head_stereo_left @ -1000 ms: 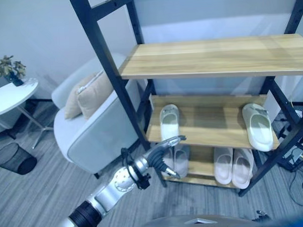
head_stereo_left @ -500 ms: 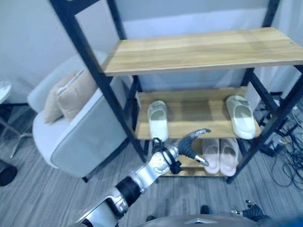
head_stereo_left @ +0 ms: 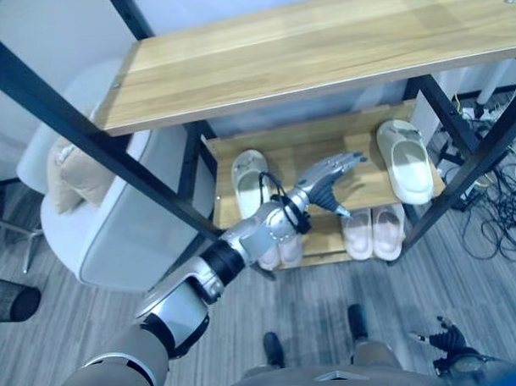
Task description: Arrange the slippers neatly on the shoe rack.
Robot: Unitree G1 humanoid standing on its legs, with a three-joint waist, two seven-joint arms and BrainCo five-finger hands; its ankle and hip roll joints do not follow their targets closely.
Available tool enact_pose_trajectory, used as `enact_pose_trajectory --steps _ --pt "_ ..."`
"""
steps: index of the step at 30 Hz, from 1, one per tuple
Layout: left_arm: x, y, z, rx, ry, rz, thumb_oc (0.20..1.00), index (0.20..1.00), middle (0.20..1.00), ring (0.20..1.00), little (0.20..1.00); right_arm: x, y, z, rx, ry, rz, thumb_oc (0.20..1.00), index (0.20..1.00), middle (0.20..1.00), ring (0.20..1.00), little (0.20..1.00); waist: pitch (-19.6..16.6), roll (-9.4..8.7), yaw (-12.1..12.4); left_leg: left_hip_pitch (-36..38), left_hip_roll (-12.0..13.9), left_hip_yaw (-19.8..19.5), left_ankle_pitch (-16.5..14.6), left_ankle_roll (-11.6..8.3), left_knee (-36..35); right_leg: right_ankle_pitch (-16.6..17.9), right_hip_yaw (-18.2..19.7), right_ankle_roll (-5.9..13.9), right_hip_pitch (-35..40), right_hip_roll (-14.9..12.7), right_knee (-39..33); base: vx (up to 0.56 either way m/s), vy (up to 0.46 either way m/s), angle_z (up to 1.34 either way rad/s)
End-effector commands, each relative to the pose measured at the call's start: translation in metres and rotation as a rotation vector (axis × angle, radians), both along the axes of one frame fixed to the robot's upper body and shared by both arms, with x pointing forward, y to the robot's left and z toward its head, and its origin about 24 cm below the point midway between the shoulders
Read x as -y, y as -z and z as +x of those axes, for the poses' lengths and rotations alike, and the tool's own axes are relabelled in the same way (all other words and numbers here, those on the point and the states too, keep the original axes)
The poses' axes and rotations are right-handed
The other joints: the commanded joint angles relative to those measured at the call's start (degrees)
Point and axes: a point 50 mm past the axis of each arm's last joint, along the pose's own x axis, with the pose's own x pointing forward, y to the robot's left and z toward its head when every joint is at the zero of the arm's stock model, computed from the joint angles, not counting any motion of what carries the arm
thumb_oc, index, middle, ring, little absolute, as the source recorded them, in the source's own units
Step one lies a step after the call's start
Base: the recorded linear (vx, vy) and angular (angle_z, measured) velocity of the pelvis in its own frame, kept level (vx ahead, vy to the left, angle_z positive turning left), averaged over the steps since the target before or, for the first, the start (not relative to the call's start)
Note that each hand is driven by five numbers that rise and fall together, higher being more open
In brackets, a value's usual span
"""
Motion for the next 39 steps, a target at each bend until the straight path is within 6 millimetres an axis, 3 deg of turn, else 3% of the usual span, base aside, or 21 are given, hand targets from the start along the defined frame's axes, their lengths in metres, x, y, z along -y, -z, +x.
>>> enact_pose_trajectory --steps 1,8,15,19,24,33,39 --pt "-0.007 -0.043 0.019 0.228 -0.037 0.027 1.0 1.0 1.0 1.0 1.0 -0.005 -0.008 0.023 0.094 -0.04 0.001 1.0 1.0 1.0 1.0 1.0 3.38 -1.53 0.32 -1.24 -1.16 -2.11 -0.15 -1.59 0.74 -7.05 -1.77 1.83 3.5 -1.05 1.34 0.02 -0.02 -0.11" --pt "-0.036 -0.05 0.033 0.281 -0.178 0.029 1.0 1.0 1.0 1.0 1.0 -0.012 -0.005 0.021 0.091 -0.056 0.005 1.0 1.0 1.0 1.0 1.0 3.54 -1.81 0.5 -0.94 -0.07 -1.48 0.53 -2.07 0.74 -7.37 -1.18 1.5 3.27 -0.1 1.55 0.03 -0.051 -0.04" --pt "-0.081 -0.053 0.043 0.326 -0.35 0.061 1.0 1.0 1.0 1.0 1.0 -0.015 0.0 0.01 0.065 -0.033 0.005 1.0 1.0 1.0 1.0 1.0 3.74 -1.93 1.12 -0.91 1.23 -1.08 1.7 -2.75 0.74 -7.67 -1.42 1.07 3.18 0.89 1.51 0.01 -0.048 -0.06" --pt "-0.102 -0.045 0.041 0.344 -0.417 0.117 1.0 1.0 1.0 1.0 1.0 -0.014 0.0 0.011 0.078 0.0 -0.001 1.0 1.0 1.0 1.0 1.0 3.79 -1.89 1.7 -1.05 1.4 -1.66 1.95 -2.92 0.74 -7.9 -1.82 0.81 3.45 1.1 1.41 0.01 -0.013 -0.03" --pt "-0.112 -0.03 0.045 0.337 -0.506 0.182 1.0 1.0 1.0 1.0 1.0 -0.023 0.001 0.014 0.091 -0.04 0.02 1.0 1.0 1.0 1.0 1.0 3.66 -2.19 1.57 -1.32 1.67 -1.8 1.88 -2.96 0.74 -7.98 -1.93 0.74 3.31 1.19 1.39 0.0 0.0 0.0" --pt "-0.133 -0.027 0.054 0.308 -0.621 0.206 1.0 1.0 1.0 1.0 1.0 -0.028 0.001 0.014 0.096 -0.055 0.028 1.0 1.0 1.0 1.0 1.0 4.41 -2.78 1.27 -3.13 1.89 -1.58 1.58 -2.6 0.74 -7.76 -1.69 0.84 0.91 1.25 2.12 -0.01 -0.002 0.0" --pt "-0.143 -0.036 0.061 0.332 -0.676 0.214 1.0 1.0 1.0 1.0 1.0 -0.029 0.002 0.015 0.094 -0.059 0.028 1.0 1.0 1.0 1.0 1.0 4.6 -3.25 1.18 -4.16 1.89 -1.6 1.53 -2.47 0.74 -7.55 -1.51 0.94 -0.13 1.24 2.44 0.0 0.0 0.0"
